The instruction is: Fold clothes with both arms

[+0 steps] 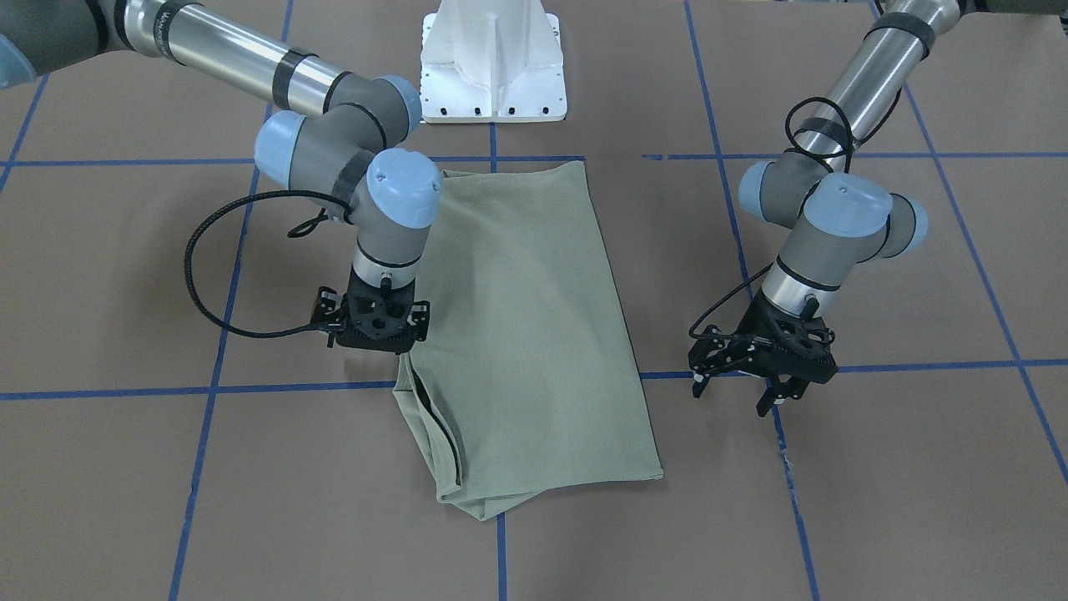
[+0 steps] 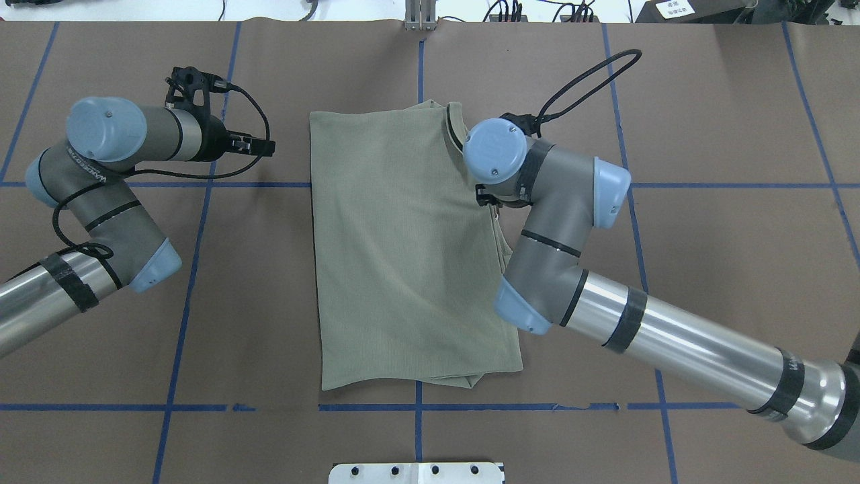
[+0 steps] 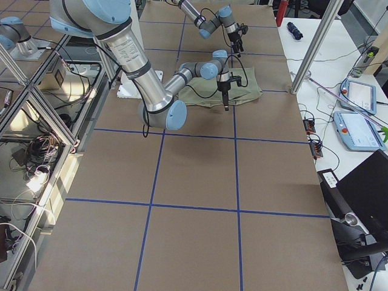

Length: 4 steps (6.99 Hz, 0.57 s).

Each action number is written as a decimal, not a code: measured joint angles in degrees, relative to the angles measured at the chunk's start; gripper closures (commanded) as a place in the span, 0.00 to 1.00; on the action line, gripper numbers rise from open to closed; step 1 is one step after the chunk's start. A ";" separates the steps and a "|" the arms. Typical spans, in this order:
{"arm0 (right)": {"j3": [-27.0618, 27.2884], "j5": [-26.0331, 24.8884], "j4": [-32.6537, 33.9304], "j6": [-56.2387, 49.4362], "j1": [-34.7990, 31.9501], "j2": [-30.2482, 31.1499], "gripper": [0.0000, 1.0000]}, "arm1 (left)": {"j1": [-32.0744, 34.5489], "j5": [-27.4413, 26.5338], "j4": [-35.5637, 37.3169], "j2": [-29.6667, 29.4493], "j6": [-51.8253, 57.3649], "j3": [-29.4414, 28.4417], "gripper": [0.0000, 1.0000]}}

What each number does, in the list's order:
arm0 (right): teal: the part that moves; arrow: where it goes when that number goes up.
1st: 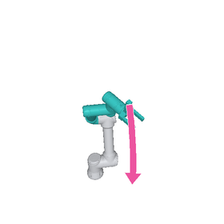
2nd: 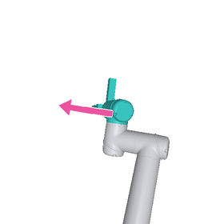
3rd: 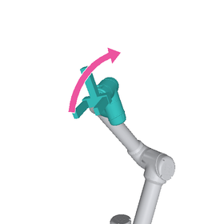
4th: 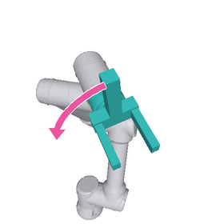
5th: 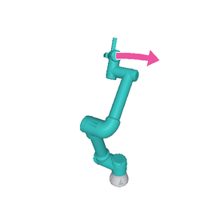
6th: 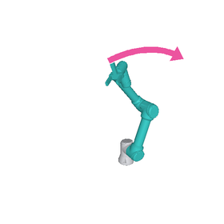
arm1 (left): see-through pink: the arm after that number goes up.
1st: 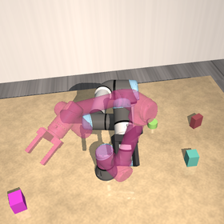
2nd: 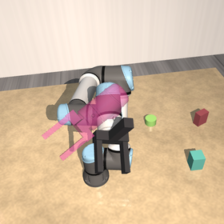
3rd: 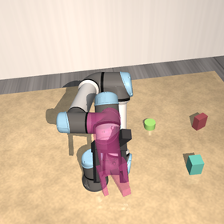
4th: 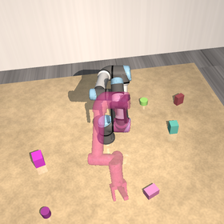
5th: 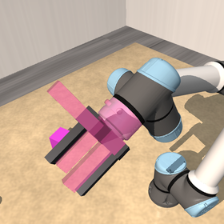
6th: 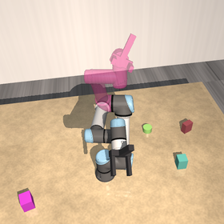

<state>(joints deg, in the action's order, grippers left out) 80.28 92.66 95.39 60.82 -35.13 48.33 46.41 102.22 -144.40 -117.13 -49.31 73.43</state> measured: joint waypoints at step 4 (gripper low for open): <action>8.58 5.11 -3.56 -2.83 -4.90 5.35 0.00 | -0.41 2.89 1.37 1.30 -3.97 5.65 0.00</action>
<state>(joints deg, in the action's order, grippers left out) 88.86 97.77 91.83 57.99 -40.04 53.67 46.00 105.11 -143.03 -115.83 -53.28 79.09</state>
